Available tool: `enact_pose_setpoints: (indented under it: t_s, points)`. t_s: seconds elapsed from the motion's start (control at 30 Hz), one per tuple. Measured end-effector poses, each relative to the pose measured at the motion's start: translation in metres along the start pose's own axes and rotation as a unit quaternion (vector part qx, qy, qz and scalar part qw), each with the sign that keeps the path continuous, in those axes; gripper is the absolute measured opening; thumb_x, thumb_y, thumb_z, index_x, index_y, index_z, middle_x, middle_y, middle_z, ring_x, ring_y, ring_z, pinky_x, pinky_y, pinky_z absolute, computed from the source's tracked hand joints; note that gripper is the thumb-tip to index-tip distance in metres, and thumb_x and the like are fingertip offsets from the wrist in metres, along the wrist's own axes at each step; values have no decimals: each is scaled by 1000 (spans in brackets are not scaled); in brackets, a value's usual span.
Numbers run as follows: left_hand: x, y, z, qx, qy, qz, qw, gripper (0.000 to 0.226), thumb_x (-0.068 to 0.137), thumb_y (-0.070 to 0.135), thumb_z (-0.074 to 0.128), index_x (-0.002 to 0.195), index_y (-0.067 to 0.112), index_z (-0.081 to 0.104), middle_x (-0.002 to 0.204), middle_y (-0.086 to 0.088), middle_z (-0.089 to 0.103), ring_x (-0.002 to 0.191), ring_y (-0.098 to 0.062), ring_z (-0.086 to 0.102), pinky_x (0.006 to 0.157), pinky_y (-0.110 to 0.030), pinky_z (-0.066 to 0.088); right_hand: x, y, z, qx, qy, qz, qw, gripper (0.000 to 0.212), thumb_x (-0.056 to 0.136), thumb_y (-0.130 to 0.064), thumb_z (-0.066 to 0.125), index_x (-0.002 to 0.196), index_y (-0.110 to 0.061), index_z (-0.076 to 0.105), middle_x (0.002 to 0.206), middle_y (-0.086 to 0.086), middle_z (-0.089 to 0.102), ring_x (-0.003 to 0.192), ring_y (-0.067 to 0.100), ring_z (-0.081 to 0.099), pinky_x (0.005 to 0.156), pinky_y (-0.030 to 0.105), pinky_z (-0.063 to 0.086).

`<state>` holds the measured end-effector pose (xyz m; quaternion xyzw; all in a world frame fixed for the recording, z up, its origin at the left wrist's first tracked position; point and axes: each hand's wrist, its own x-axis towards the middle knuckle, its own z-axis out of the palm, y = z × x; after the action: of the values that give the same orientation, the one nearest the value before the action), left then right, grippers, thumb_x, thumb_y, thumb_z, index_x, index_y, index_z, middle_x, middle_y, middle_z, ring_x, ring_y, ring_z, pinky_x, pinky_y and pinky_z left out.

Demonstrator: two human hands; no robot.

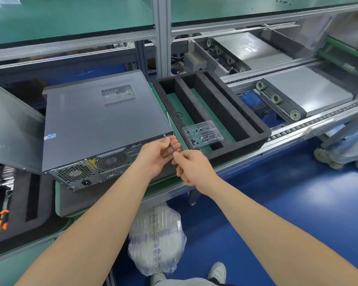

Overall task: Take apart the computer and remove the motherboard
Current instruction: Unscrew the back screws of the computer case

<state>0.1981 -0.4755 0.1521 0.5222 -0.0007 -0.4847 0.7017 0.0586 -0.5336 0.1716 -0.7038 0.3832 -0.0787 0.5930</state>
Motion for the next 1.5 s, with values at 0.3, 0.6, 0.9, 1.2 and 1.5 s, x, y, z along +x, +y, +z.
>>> enact_pose_setpoints:
  t_s: [0.3, 0.6, 0.9, 1.2, 1.5]
  points:
    - [-4, 1, -2, 34, 18, -32, 999, 19, 95, 27, 73, 102, 10, 75, 92, -5, 77, 81, -18, 75, 71, -31, 61, -1, 8, 18, -451, 170, -178, 858, 18, 106, -34, 50, 113, -17, 47, 98, 7, 71, 83, 31, 71, 70, 41, 58]
    - [-3, 4, 6, 61, 70, 6, 996, 16, 94, 13, 73, 102, -1, 73, 80, -9, 74, 68, -17, 70, 59, -25, 58, 9, -1, 6, 84, 1, 62, 994, 41, 99, -50, 59, 89, -11, 64, 71, 4, 62, 50, 15, 51, 44, 28, 40]
    - [-2, 4, -1, 68, 48, -3, 997, 15, 95, 17, 72, 99, 3, 75, 76, -5, 74, 73, -17, 68, 63, -26, 58, 3, 3, 1, 479, -207, 220, 824, 43, 109, -42, 45, 84, -9, 58, 54, -5, 39, 32, 4, 26, 31, 17, 15]
    - [-7, 5, -4, 49, 16, -13, 999, 18, 99, 17, 66, 108, 4, 74, 87, -7, 78, 76, -17, 77, 61, -27, 60, -1, 1, 13, -95, 82, -45, 991, 40, 100, -37, 61, 79, -3, 65, 65, 9, 67, 47, 18, 62, 45, 28, 50]
    - [-6, 5, 3, 61, 31, 12, 998, 24, 89, 24, 80, 100, 3, 76, 91, -10, 78, 84, -21, 77, 73, -31, 63, 7, 9, 14, -403, 170, -171, 883, 24, 103, -39, 55, 105, -16, 61, 92, 5, 70, 82, 26, 69, 70, 39, 58]
